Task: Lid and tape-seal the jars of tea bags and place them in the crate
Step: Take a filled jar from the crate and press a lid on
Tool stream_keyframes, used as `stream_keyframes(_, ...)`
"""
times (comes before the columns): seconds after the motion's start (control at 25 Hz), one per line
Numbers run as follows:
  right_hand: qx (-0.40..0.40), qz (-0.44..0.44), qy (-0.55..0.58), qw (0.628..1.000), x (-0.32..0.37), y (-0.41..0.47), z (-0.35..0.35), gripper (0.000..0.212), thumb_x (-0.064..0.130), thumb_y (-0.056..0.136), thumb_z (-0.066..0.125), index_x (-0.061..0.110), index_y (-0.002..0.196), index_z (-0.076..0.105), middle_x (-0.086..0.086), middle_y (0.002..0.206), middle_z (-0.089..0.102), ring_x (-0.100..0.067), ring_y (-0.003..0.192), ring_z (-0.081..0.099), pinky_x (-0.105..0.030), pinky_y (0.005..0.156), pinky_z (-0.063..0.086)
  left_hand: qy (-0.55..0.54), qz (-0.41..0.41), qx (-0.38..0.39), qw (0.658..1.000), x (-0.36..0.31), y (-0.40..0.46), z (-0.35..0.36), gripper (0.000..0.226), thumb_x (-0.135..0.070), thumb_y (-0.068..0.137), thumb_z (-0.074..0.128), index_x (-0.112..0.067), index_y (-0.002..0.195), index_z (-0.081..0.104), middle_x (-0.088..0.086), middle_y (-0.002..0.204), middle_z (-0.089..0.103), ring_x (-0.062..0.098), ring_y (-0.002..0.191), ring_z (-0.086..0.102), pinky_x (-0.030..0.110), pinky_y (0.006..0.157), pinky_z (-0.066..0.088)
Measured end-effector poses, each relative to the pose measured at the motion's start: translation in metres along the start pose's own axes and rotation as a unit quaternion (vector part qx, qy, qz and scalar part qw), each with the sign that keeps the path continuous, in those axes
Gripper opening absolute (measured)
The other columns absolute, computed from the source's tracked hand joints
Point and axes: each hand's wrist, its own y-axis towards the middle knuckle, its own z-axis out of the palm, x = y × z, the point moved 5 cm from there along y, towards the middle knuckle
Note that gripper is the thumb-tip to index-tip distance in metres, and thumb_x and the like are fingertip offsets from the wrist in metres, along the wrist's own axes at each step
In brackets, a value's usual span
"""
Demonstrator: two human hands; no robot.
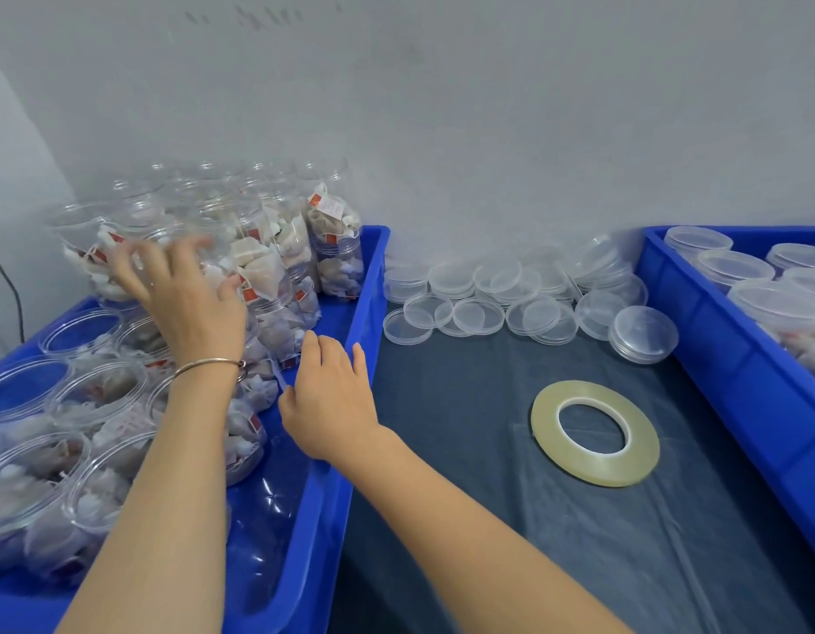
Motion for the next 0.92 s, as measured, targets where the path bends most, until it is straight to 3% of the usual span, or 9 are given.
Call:
stream_keyframes(0.16, -0.009, 0.007, 0.024, 1.0, -0.001, 0.001, 0.001, 0.073, 0.025, 0.096, 0.047, 0.001, 0.149, 0.003, -0.011, 0.15, 0.023, -0.023, 0.142, 0.016, -0.041, 0.118, -0.002, -0.019, 0.082, 0.03, 0.996, -0.019, -0.009, 0.001, 0.023, 0.004, 0.07, 0.07, 0.001, 0.093, 0.068, 0.027, 0.097, 0.052, 0.046, 0.126, 0.035, 0.04, 0.108, 0.028)
stream_keyframes(0.32, -0.038, 0.006, 0.133, 0.99, -0.002, 0.001, -0.008, 0.085, 0.029, 0.094, 0.054, 0.003, 0.15, -0.005, -0.013, 0.158, 0.007, -0.023, 0.145, 0.008, -0.039, 0.119, 0.009, -0.104, 0.114, 0.021, 0.988, -0.058, -0.017, -0.01, 0.024, 0.006, 0.065, 0.072, 0.0, 0.088, 0.069, 0.011, 0.085, 0.044, 0.048, 0.102, 0.047, 0.007, 0.093, 0.025)
stream_keyframes(0.44, -0.092, 0.04, 0.28, 0.955, -0.022, -0.004, -0.03, 0.095, 0.025, 0.083, 0.069, 0.005, 0.15, 0.005, -0.014, 0.153, 0.016, -0.025, 0.141, 0.02, -0.041, 0.112, 0.03, -0.175, 0.133, 0.087, 0.972, -0.096, -0.03, -0.01, 0.023, 0.001, 0.067, 0.075, -0.004, 0.089, 0.069, 0.007, 0.088, 0.049, 0.034, 0.094, 0.049, 0.008, 0.087, 0.028)
stream_keyframes(0.6, -0.165, 0.087, 0.294, 0.938, -0.076, -0.016, -0.061, 0.107, 0.034, 0.073, 0.076, 0.014, 0.151, 0.006, -0.006, 0.149, 0.025, -0.014, 0.137, 0.027, -0.034, 0.109, 0.035, -0.221, 0.126, 0.17, 0.952, -0.136, -0.053, 0.001, 0.025, -0.002, 0.067, 0.076, -0.01, 0.088, 0.067, 0.005, 0.084, 0.054, 0.021, 0.086, 0.046, 0.012, 0.081, 0.031)
stream_keyframes(0.68, -0.177, 0.106, 0.305, 0.93, -0.102, -0.027, -0.068, 0.093, 0.039, 0.064, 0.074, 0.012, 0.141, 0.031, -0.009, 0.136, 0.045, -0.016, 0.118, 0.049, -0.037, 0.092, 0.049, -0.226, 0.128, 0.23, 0.938, -0.152, -0.072, 0.016, 0.025, -0.002, 0.064, 0.076, -0.012, 0.084, 0.066, -0.007, 0.078, 0.048, 0.018, 0.082, 0.044, 0.012, 0.075, 0.031)
stream_keyframes(0.76, -0.156, 0.135, 0.273, 0.94, -0.128, -0.043, -0.064, 0.081, 0.049, 0.053, 0.069, 0.013, 0.122, 0.047, -0.008, 0.115, 0.059, -0.012, 0.091, 0.058, -0.033, 0.072, 0.052, -0.195, 0.123, 0.3, 0.926, -0.162, -0.095, 0.036, 0.024, -0.004, 0.064, 0.077, -0.015, 0.082, 0.065, -0.013, 0.073, 0.04, 0.016, 0.081, 0.039, 0.015, 0.069, 0.026)
stream_keyframes(0.8, -0.132, 0.154, 0.246, 0.948, -0.141, -0.054, -0.058, 0.081, 0.054, 0.048, 0.067, 0.017, 0.118, 0.048, -0.001, 0.109, 0.061, -0.009, 0.086, 0.058, -0.031, 0.07, 0.051, -0.177, 0.116, 0.334, 0.918, -0.164, -0.108, 0.045, 0.024, -0.006, 0.066, 0.078, -0.017, 0.081, 0.063, -0.014, 0.073, 0.037, 0.016, 0.082, 0.038, 0.016, 0.068, 0.024)
stream_keyframes(0.92, -0.074, 0.183, 0.224, 0.954, -0.173, -0.089, -0.046, 0.087, 0.056, 0.046, 0.073, 0.024, 0.121, 0.042, 0.017, 0.105, 0.058, -0.004, 0.094, 0.06, -0.025, 0.076, 0.051, -0.175, 0.075, 0.407, 0.894, -0.158, -0.15, 0.068, 0.026, -0.01, 0.068, 0.08, -0.019, 0.073, 0.056, -0.013, 0.079, 0.035, 0.013, 0.09, 0.034, 0.009, 0.07, 0.027)
